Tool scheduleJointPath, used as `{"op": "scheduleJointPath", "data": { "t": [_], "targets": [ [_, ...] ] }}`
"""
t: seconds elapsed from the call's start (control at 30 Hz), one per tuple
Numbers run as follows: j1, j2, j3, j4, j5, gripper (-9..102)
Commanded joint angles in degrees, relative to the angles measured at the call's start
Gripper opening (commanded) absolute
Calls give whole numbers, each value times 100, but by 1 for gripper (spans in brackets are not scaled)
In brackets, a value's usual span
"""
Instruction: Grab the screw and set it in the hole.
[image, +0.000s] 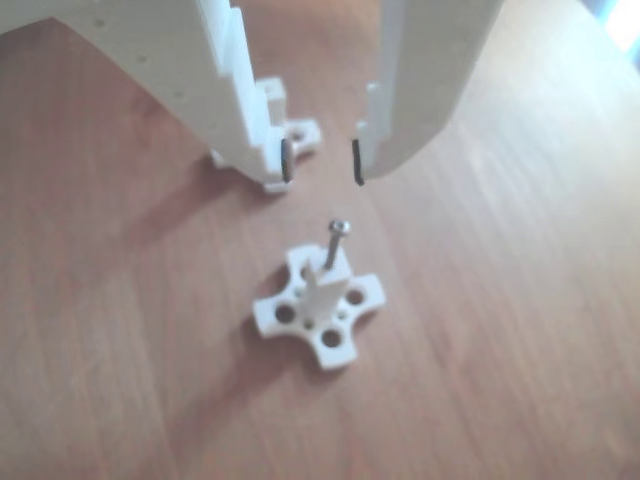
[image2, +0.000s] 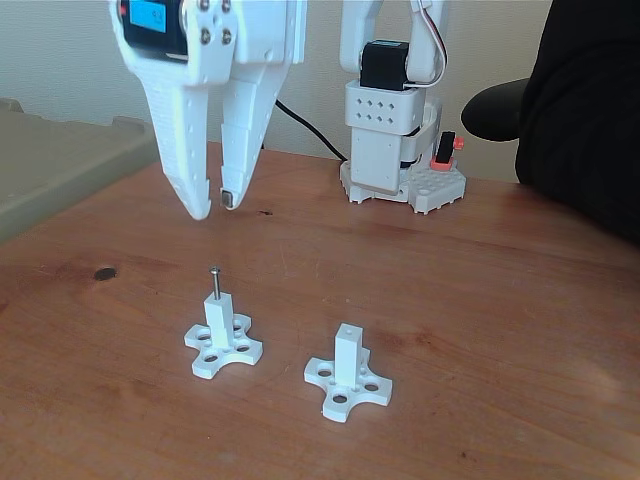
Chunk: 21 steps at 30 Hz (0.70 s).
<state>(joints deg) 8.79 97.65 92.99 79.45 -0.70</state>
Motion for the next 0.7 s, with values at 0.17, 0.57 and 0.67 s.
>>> {"op": "scheduleJointPath", "data": {
  "t": [0.17,0.57,0.67],
  "targets": [
    [-79,-70,-545,-88,-70,9],
    [-88,-299,-510,-316,-70,10],
    [-97,-343,-501,-334,-70,10]
  ]
}}
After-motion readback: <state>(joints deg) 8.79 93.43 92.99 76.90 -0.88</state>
